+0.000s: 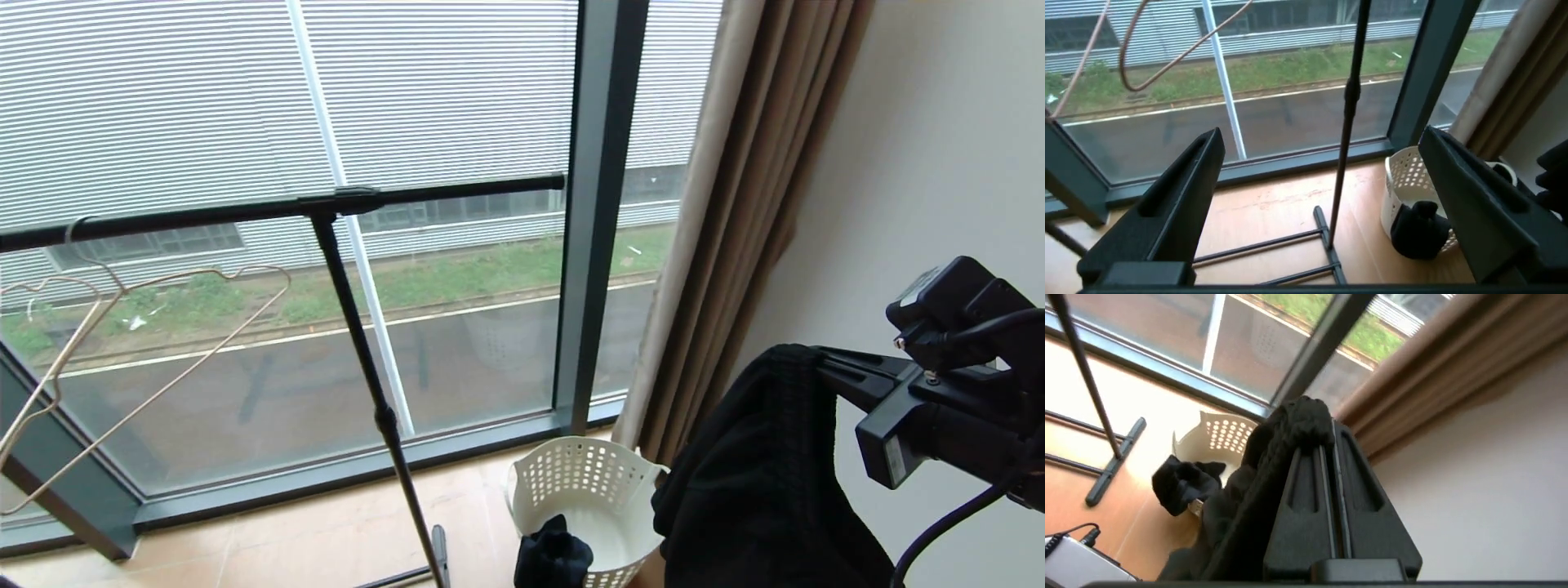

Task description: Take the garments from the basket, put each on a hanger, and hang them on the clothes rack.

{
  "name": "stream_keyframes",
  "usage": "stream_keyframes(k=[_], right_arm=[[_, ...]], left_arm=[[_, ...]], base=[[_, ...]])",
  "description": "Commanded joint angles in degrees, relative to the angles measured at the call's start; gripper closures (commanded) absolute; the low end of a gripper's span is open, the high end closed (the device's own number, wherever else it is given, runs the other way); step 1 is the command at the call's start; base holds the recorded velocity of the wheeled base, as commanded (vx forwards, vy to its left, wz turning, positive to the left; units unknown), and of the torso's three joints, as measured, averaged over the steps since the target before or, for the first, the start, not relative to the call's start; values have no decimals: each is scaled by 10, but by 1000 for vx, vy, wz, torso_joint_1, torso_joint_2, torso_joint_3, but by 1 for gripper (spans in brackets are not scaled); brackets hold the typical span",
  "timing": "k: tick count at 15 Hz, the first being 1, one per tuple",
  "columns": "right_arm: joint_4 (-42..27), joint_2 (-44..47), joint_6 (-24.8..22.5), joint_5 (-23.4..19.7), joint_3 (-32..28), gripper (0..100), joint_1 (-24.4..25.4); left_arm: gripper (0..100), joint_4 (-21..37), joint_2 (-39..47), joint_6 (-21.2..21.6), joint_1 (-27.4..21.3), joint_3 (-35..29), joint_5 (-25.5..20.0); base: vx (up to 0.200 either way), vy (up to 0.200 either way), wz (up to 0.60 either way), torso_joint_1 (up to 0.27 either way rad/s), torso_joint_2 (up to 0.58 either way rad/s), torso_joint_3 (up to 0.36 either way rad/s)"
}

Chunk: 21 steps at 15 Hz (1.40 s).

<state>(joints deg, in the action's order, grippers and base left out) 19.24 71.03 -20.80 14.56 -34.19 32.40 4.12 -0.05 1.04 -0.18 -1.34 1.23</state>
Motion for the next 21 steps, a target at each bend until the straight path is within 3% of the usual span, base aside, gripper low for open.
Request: stream_keyframes(k=[1, 6, 9, 21], right_arm=[[0, 3, -1, 0, 1, 100, -1], [1, 2, 0, -1, 1, 100, -1], [1, 2, 0, -1, 1, 100, -1], [0, 9, -1, -1, 5, 100, -1]], left_arm=[[0, 0, 0, 2, 0, 0, 0], [0, 0, 0, -3, 0, -1, -2], [0, 0, 0, -8, 0, -2, -2], [0, 0, 0, -12, 0, -2, -2]], base=[[0, 0, 600, 2, 2, 2], [0, 0, 360, -2, 4, 1], [-200, 0, 0, 14, 2, 2], [0, 200, 0, 1, 5, 3]])
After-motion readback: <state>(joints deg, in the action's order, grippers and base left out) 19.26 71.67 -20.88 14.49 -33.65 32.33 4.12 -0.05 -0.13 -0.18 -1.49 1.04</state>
